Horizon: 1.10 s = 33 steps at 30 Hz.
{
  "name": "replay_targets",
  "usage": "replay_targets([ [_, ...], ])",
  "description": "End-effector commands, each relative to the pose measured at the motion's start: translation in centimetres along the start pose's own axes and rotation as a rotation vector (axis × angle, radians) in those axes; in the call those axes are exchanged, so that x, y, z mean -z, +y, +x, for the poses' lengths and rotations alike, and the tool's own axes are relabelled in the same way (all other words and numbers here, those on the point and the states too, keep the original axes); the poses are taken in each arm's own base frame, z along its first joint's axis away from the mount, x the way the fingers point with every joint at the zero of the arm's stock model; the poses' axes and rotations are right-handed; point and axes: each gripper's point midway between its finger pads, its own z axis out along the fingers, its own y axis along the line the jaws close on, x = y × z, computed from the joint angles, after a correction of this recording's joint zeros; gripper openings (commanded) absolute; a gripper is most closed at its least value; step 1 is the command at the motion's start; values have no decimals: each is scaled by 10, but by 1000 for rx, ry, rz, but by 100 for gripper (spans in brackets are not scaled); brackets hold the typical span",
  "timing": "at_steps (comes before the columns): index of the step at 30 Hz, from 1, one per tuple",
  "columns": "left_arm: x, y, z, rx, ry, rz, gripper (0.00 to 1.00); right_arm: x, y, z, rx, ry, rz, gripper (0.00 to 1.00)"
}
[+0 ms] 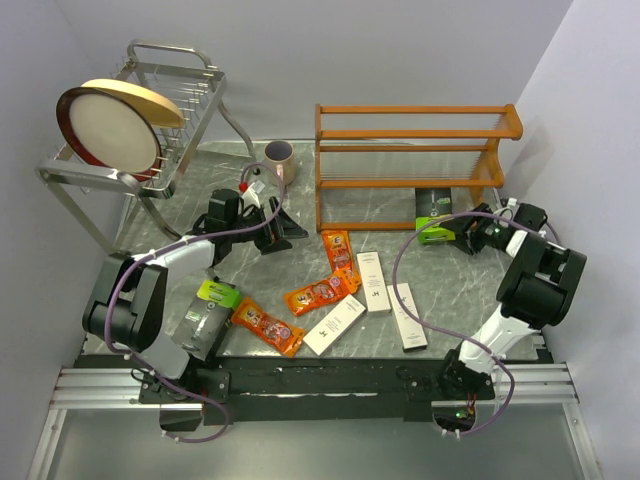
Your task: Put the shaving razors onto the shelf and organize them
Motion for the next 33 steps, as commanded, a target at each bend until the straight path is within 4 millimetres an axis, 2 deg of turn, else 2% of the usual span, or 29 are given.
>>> replay_targets([
  [1, -1, -21, -13, -86, -22, 61, 99, 10, -5, -28, 14, -79, 33, 41],
  [2, -2, -22, -13, -87, -21, 64, 100, 12, -8, -32, 10, -90, 38, 42],
  [3, -3, -22, -13, -85, -21, 63, 99, 14, -10, -35, 13, -94, 44, 49],
  [8, -2, -25, -11, -99, -11, 70, 99, 24, -6, -72, 61, -153, 44, 54],
  [9, -1, -25, -11, -100, -12, 69, 99, 23, -5, -76, 38, -160, 33, 57],
  [13, 1, -24, -8, -108, -3, 58, 99, 20, -6, -86, 23, -172, 23, 60],
  [23, 2, -26, -8, -125, -12, 65, 99, 29, -3, -75, 48, -151, 59, 75],
  [26, 3, -28, -10, -138, -18, 68, 99, 33, -5, -75, 43, -159, 73, 76],
  [30, 4, -28, -8, -136, -14, 69, 99, 41, -10, -78, 79, -180, 157, 82],
  [31, 4, -28, -8, -137, -16, 69, 99, 51, -16, -85, 120, -224, 243, 83],
  [33, 4, -27, -6, -130, -15, 72, 99, 56, -16, -82, 166, -222, 274, 84],
])
